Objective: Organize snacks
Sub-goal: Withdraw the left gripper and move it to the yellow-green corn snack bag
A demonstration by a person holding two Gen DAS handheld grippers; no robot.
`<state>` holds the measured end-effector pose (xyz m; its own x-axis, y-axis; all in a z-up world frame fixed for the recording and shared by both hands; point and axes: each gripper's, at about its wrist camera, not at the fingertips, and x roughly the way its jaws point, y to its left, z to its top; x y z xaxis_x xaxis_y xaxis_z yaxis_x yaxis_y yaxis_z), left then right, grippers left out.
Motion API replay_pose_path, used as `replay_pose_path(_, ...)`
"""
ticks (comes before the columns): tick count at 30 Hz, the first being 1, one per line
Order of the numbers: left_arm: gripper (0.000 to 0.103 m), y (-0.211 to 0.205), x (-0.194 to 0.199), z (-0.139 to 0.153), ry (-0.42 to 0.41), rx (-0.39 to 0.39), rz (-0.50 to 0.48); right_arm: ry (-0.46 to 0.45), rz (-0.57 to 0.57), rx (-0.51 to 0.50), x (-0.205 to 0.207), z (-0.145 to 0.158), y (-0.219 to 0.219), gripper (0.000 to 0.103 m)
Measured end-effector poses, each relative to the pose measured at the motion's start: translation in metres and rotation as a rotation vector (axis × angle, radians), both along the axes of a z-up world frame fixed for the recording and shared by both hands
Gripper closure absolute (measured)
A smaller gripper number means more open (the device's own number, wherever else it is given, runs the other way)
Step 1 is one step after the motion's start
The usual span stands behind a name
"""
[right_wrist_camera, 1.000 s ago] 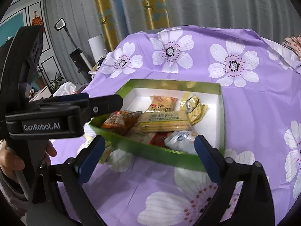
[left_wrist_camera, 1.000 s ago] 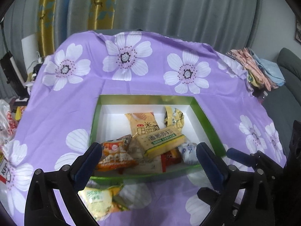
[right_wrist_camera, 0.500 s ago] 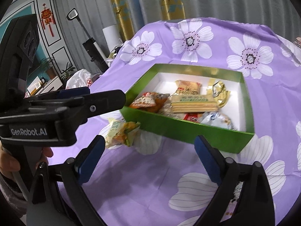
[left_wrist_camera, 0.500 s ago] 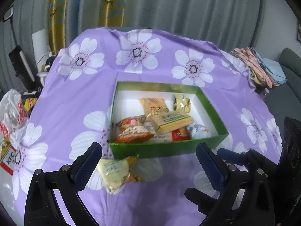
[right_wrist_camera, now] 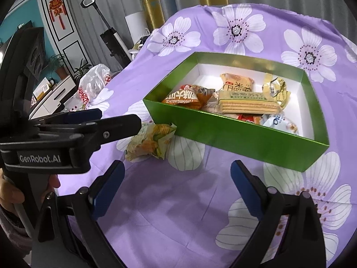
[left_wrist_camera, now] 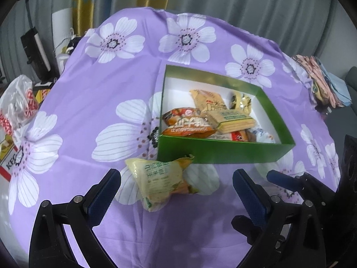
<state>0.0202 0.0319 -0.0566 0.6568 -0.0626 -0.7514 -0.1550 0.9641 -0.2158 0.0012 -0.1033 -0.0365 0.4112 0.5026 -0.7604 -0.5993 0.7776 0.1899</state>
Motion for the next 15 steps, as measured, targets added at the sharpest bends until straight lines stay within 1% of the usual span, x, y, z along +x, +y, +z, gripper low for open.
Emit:
replay_pose_path(6,0.003,0.008,0.004,-0.012,0.022,-0.019,0.004,0.035,0.025,-0.012,0.005,-0.016,0.010,0.006)
replay_pose_path(10,0.003,0.025,0.004,-0.023,0.032,-0.072,0.020,0.059,0.046,-0.012,0.009,-0.028,0.015,0.006)
replay_pose_path(15,0.003,0.039,0.005,-0.044,0.088,-0.135,0.033,0.089,0.064,-0.017,0.016,-0.042,0.023,0.006)
